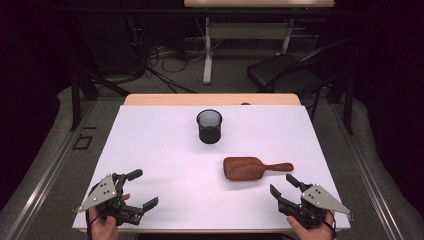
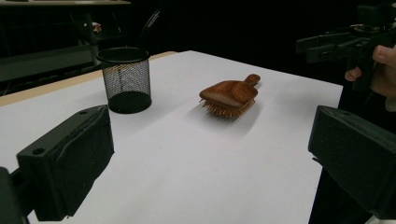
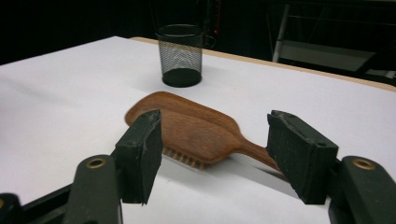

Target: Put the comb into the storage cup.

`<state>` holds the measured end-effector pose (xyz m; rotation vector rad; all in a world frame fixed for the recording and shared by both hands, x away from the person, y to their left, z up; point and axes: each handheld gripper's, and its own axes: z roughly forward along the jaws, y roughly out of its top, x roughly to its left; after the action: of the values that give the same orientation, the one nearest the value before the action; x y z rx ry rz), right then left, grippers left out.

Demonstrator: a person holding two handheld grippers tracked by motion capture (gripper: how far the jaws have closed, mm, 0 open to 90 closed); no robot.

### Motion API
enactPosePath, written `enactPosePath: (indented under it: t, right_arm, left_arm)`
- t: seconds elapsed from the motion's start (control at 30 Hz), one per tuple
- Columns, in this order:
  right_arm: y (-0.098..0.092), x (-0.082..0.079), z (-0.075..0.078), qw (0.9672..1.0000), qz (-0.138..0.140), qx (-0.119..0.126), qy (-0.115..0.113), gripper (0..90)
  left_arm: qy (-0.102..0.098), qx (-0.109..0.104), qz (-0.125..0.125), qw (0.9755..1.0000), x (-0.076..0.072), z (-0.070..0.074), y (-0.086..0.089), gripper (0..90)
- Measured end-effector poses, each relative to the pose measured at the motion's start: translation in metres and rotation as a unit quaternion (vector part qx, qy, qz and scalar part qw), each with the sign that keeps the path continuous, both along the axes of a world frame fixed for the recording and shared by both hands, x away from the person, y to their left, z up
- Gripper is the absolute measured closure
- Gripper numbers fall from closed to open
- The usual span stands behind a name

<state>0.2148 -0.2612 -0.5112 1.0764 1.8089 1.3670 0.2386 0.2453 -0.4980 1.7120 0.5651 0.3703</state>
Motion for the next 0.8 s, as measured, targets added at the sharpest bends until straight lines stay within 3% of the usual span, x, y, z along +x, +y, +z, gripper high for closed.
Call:
enactPosePath:
  t: [0.23, 0.37, 0.47, 0.6, 0.7, 0.8]
  right_arm:
    - [-0.008, 0.015, 0.001, 0.9993, -0.008, 0.007, 0.037, 42.6]
    - [-0.010, 0.023, 0.001, 0.9984, -0.007, 0.000, 0.057, 45.8]
    - [-0.015, 0.036, 0.002, 0.9964, -0.010, -0.019, 0.082, 50.5]
    - [-0.019, 0.049, 0.002, 0.9968, -0.020, -0.022, 0.074, 55.5]
    - [-0.021, 0.059, 0.003, 0.9962, -0.016, -0.015, 0.085, 58.8]
    - [-0.021, 0.070, 0.004, 0.9944, -0.014, -0.031, 0.101, 61.3]
  left_arm:
    - [0.001, -0.003, 0.001, 1.0000, 0.000, 0.000, 0.001, 0.2]
    - [0.004, 0.000, 0.001, 1.0000, 0.001, 0.000, 0.001, 0.2]
    - [0.004, -0.001, -0.001, 1.0000, 0.002, 0.000, 0.000, 0.2]
    - [0.005, 0.001, 0.001, 1.0000, 0.001, -0.001, 0.000, 0.2]
    - [0.007, 0.002, 0.000, 1.0000, 0.002, -0.001, 0.000, 0.2]
    - [0.008, 0.002, 0.000, 1.0000, 0.001, -0.001, 0.000, 0.2]
